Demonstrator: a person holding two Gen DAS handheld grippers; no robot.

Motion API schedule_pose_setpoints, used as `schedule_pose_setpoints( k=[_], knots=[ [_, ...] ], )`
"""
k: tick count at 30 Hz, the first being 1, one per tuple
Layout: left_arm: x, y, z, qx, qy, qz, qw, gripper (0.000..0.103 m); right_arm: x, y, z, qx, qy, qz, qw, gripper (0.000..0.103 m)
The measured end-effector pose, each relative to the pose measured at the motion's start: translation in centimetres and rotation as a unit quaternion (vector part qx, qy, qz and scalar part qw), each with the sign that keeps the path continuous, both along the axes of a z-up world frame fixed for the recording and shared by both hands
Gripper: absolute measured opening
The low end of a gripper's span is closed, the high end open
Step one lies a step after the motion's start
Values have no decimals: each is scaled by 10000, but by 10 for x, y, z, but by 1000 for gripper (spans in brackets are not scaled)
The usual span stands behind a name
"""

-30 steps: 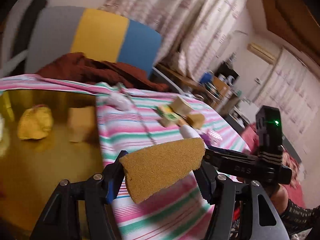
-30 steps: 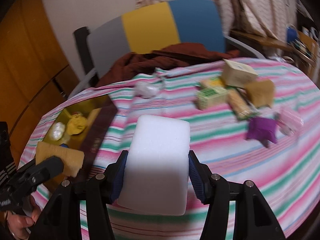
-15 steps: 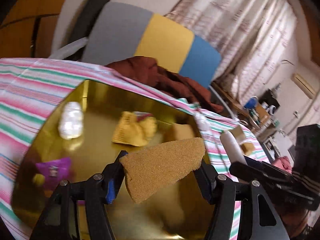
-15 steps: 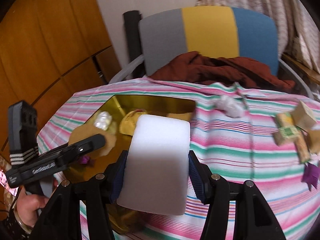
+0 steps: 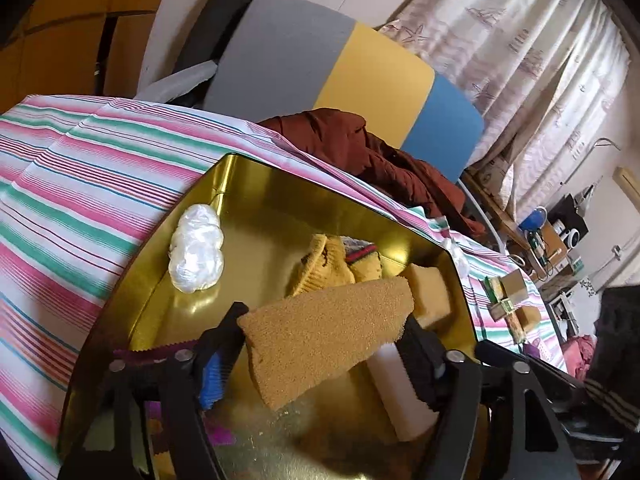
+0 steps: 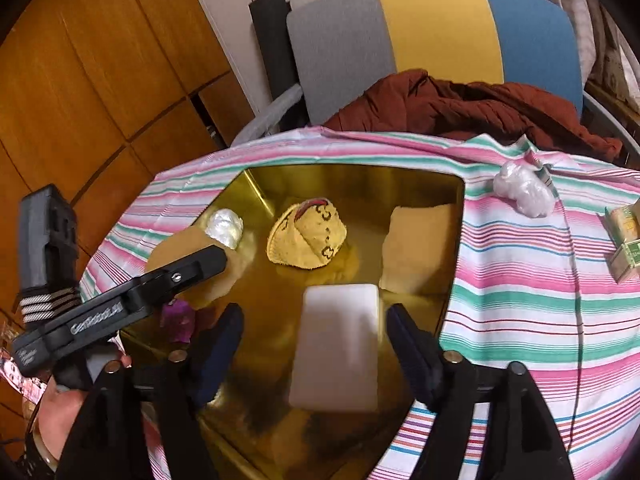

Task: Organize objects
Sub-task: 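Carry foam block and tan sponge to the gold tray and release both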

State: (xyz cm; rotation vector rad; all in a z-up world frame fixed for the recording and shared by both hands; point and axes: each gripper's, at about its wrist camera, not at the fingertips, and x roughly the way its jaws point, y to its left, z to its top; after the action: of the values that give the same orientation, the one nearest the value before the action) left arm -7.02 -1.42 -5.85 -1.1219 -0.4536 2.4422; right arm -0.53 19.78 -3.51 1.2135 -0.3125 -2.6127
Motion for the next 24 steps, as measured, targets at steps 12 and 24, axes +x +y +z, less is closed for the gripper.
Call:
schedule_pose_setpoints(
  k=[12,24],
  knots=[
    [6,-19,12,236,-204,876,9957,103,25,32,8,-249,141,-324,9991,80],
    [33,17,27,-317,212,472,9982,103,38,64,14,-303,263,-736,9965,80]
  ],
)
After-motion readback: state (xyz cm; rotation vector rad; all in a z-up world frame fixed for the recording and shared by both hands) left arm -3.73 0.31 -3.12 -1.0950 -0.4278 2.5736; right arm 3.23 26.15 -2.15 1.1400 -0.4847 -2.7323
